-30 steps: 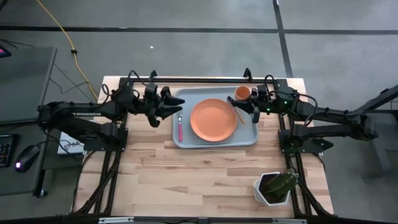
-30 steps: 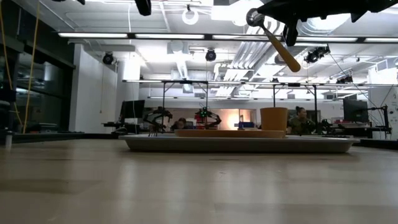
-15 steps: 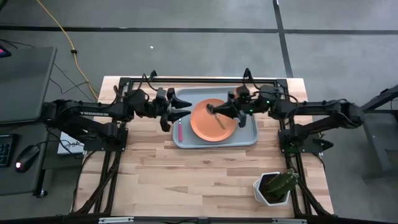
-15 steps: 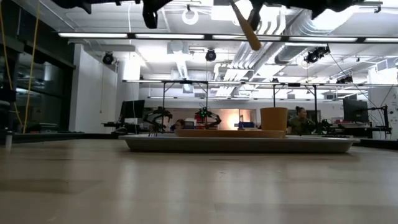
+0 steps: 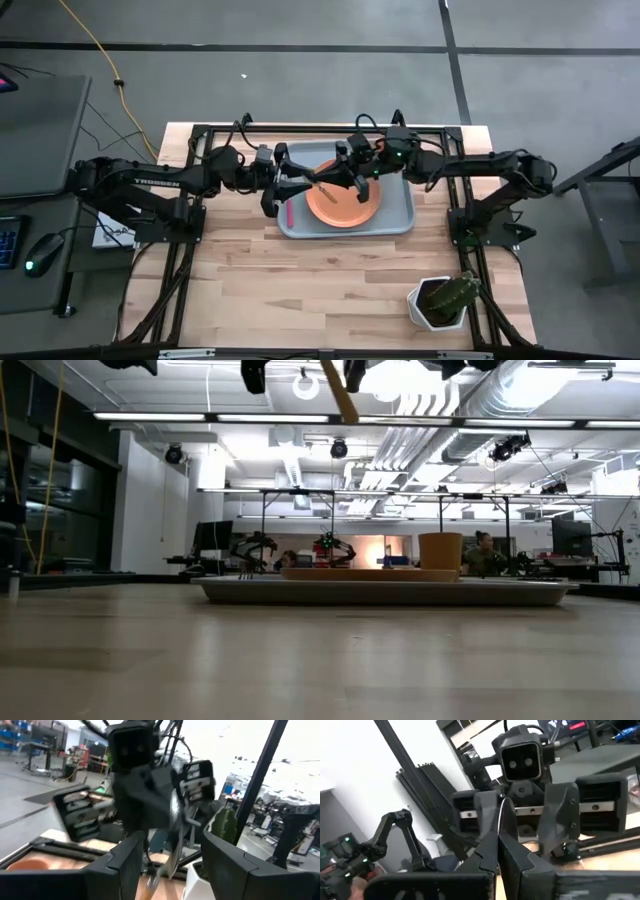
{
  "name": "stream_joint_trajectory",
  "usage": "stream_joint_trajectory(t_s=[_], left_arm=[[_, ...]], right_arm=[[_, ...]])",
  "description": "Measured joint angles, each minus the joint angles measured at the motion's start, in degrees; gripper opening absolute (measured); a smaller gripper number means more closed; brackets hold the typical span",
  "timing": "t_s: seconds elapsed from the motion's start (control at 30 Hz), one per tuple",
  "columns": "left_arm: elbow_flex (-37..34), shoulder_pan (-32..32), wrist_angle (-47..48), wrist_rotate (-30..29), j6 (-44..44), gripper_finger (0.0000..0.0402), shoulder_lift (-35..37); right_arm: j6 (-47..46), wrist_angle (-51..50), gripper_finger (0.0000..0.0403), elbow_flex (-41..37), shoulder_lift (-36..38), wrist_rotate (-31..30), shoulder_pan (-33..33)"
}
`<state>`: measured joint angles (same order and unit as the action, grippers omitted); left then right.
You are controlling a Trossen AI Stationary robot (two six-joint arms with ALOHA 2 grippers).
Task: Pick and place plate/cup/fork/spoon on tray
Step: Put the orange spoon on the gray serving tray to the right of the pink spoon
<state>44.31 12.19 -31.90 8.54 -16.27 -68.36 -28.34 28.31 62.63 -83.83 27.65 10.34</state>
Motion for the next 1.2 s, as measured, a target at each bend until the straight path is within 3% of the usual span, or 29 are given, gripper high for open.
stream_joint_trajectory(t_s=[0.23,0.53,0.83,1.07,1.2], left_arm=[[0.04,0.02,-0.89,2.06,-0.01,0.0159,0.00],[0.04,0.92,0.88,3.73,2.80,0.0010,0.87],[0.04,3.91,2.50,8.40,0.81,0.0002,1.67],[0.04,7.58,11.34,9.41,1.77,0.0001,7.27],[0.09,9.13,19.57,4.54,-0.31,0.0000,12.90]], right_arm=[[0.41,-2.21,0.0000,1.51,-2.01,0.64,0.19],[1.62,-2.56,0.0000,1.42,-0.37,0.62,0.90],[-5.20,-4.52,0.0008,1.42,-0.07,-0.02,1.93],[-3.89,-16.67,0.0107,1.37,5.55,-0.72,5.23],[0.09,-22.71,0.0174,1.37,10.43,-1.49,7.64]])
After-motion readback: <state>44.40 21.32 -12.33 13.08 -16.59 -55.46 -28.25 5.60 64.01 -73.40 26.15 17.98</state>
